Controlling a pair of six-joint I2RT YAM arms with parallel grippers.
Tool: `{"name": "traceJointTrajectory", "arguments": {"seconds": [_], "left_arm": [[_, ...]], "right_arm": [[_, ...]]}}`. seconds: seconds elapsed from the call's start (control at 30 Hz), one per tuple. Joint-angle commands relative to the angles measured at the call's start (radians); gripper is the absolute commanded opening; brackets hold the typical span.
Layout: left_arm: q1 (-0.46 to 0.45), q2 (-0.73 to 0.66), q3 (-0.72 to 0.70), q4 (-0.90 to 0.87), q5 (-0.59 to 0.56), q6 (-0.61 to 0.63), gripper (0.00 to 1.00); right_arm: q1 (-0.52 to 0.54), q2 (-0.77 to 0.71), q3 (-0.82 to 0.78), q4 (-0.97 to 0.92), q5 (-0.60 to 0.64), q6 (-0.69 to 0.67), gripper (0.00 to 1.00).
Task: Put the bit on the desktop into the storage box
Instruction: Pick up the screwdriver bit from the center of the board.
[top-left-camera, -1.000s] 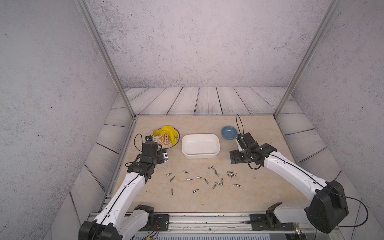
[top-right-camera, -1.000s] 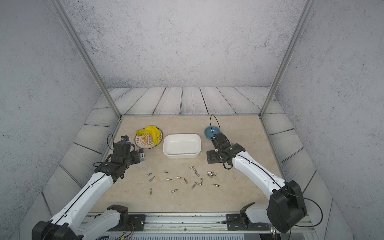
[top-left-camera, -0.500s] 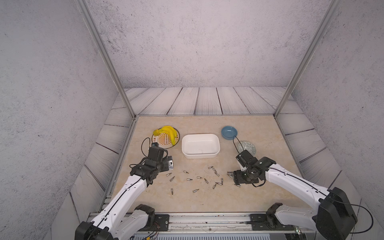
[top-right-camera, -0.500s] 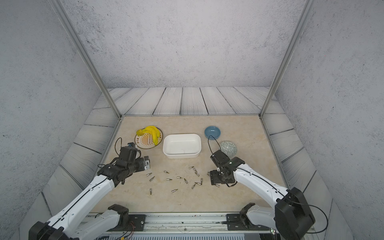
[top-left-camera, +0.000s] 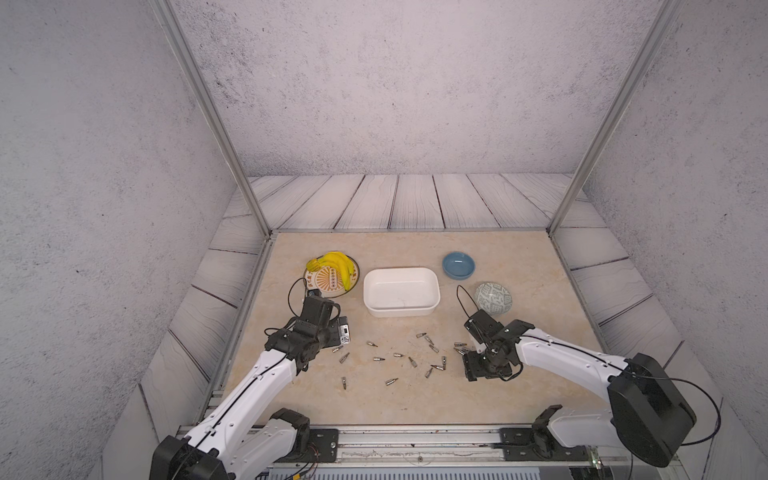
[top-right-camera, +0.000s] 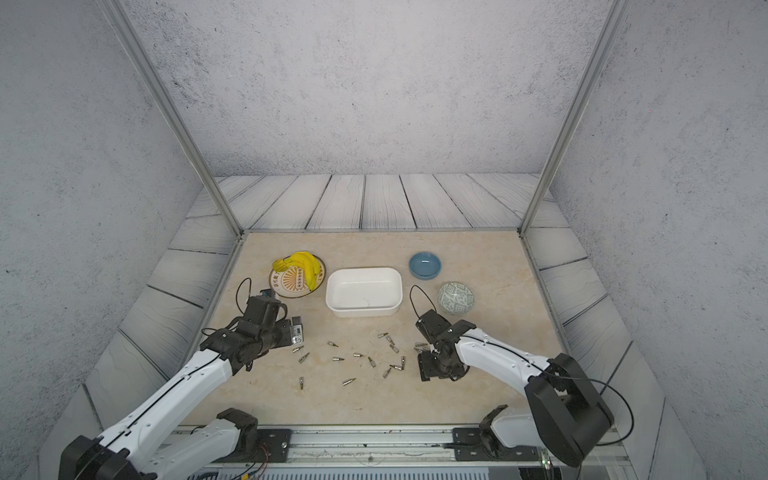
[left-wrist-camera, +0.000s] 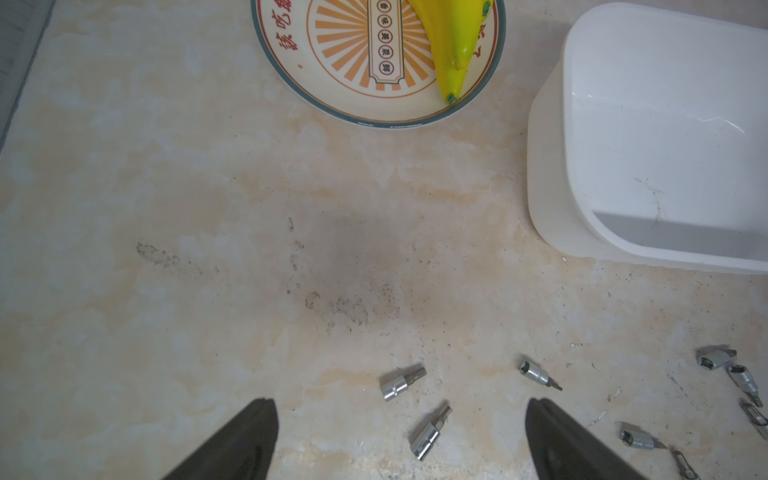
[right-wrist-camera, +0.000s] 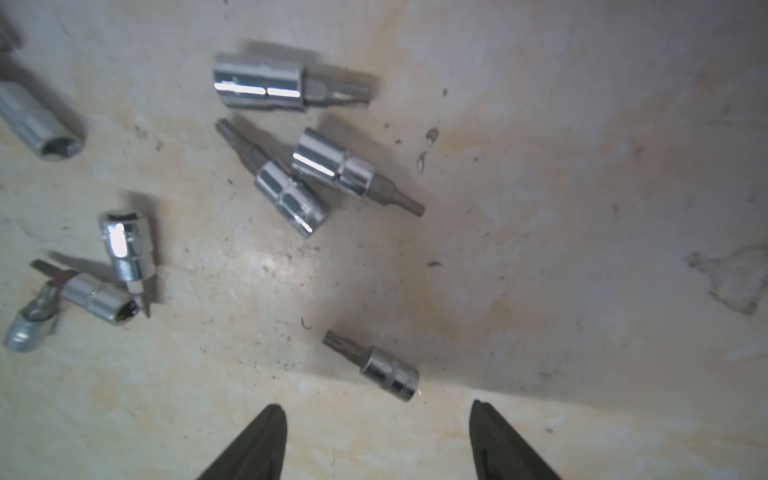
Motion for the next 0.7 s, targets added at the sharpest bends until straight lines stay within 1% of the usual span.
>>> {"name": "traceJointTrajectory", "arguments": {"seconds": [0.0,0.17,0.33,0.67], "left_arm": [[-0.007,-0.002,-0.016,-0.009,-0.018,-0.007,0.99],[-0.008,-0.002,-0.022,-0.008,-0.019,-0.007,0.99],[-0.008,-0.003,-0.025,-0.01,-0.02,-0.006,0.99],[-0.008,0.001,-0.034,0.0,-0.019,0.004,0.99]], "right_arm": [[0.006,0.024,0.007,0.03,-0.014,-0.01,0.72],[0.006,0.071,0.028,0.015,0.021,-0.017,0.71],[0.008,0.085,0.027,0.01,0.032,-0.014,0.7],[0.012,0.086,0.025,-0.001,0.057,-0.019,0.61]]}}
